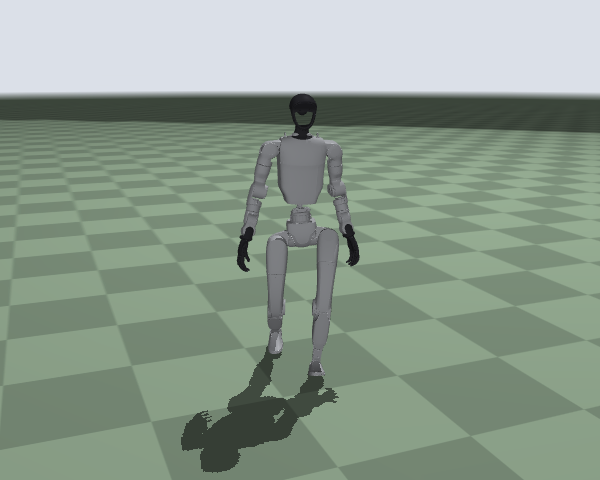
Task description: Walk
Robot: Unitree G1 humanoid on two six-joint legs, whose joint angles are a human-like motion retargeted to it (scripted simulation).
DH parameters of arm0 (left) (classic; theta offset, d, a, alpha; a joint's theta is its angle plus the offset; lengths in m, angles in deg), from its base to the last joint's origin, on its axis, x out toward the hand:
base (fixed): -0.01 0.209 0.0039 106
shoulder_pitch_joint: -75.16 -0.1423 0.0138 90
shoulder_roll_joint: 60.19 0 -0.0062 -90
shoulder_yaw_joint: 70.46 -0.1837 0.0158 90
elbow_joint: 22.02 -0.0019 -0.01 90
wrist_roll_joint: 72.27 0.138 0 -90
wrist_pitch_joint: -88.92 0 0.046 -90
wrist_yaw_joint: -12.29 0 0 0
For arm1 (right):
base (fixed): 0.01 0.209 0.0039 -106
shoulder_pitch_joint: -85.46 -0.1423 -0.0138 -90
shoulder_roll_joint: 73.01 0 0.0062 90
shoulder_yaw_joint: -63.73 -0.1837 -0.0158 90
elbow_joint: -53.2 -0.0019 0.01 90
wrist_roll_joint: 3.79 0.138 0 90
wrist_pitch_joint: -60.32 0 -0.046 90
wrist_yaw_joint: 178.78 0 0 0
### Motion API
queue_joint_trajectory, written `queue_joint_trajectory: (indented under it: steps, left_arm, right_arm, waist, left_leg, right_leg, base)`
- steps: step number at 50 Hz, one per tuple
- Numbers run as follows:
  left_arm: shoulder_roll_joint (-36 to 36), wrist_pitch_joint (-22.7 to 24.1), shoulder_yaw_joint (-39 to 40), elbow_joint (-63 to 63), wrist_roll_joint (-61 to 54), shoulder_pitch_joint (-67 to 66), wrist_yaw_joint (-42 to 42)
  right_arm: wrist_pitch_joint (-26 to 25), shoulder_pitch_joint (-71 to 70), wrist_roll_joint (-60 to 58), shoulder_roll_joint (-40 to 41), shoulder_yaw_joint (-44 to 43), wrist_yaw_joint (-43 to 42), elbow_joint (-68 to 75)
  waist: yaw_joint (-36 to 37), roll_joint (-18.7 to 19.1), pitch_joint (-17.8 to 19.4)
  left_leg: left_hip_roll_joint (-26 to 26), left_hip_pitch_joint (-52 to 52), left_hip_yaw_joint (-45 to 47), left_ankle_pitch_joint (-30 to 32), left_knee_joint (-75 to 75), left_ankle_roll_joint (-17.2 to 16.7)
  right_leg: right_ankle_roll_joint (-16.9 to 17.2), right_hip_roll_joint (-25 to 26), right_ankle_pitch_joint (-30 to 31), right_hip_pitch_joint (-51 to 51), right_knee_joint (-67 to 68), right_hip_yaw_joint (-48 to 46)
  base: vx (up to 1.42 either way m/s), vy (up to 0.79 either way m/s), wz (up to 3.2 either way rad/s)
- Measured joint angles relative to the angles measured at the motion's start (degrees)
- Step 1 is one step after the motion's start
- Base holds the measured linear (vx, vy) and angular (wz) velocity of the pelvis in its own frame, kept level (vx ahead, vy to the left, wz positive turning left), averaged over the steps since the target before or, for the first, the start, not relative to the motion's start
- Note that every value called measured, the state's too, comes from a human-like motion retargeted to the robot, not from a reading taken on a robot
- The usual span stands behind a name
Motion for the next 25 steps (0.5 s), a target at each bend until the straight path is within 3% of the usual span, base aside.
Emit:
queue_joint_trajectory:
  steps: [5,8,12,17,25]
  left_arm:
    - [-0.12,0.22,0.43,2.47,-0.21,0.28,0.39]
    - [-0.71,0.11,0.16,4.18,0.69,1.22,0.77]
    - [-1.62,0.02,-0.51,6.01,2.08,2.42,1.62]
    - [-2.87,0.17,-1.19,7.20,3.51,4.33,2.39]
    - [-4.00,1.05,-1.98,8.30,5.19,4.92,2.75]
  right_arm:
    - [-0.28,1.98,1.12,0.47,-1.08,0.85,0.60]
    - [-0.32,2.39,1.60,0.36,-1.89,0.82,0.63]
    - [-0.25,3.26,1.83,-0.10,-2.66,0.35,0.36]
    - [-0.69,3.77,1.90,-0.92,-3.41,-0.26,0.68]
    - [-1.49,5.65,2.00,-1.43,-4.79,-0.61,2.15]
  waist:
    - [-2.09,-2.48,-0.25]
    - [-3.79,-2.90,-0.06]
    - [-6.35,-1.07,0.19]
    - [-9.01,3.32,0.12]
    - [-10.36,6.17,-0.99]
  left_leg:
    - [-4.65,4.85,0.74,-1.64,-2.25,2.93]
    - [-6.53,9.29,0.14,-1.11,-7.14,3.25]
    - [-6.19,14.36,-1.76,-1.71,-11.19,2.52]
    - [-2.64,19.42,-4.63,-2.90,-15.67,1.38]
    - [-0.07,22.56,-6.68,-7.92,-13.72,0.92]
  right_leg:
    - [1.67,-7.02,5.80,-5.85,16.53,-1.18]
    - [-0.23,-11.30,3.64,-10.97,22.49,-2.75]
    - [-3.00,-12.72,-1.99,-17.06,21.01,-5.53]
    - [-3.68,-7.52,-3.64,-23.04,7.00,-8.22]
    - [-0.27,-0.38,2.07,-29.05,-11.21,-6.01]
  base:
    - [0.38,0.10,0.03]
    - [0.40,0.06,0.01]
    - [0.42,0.01,0.02]
    - [0.41,-0.04,0.06]
    - [0.31,-0.07,0.11]
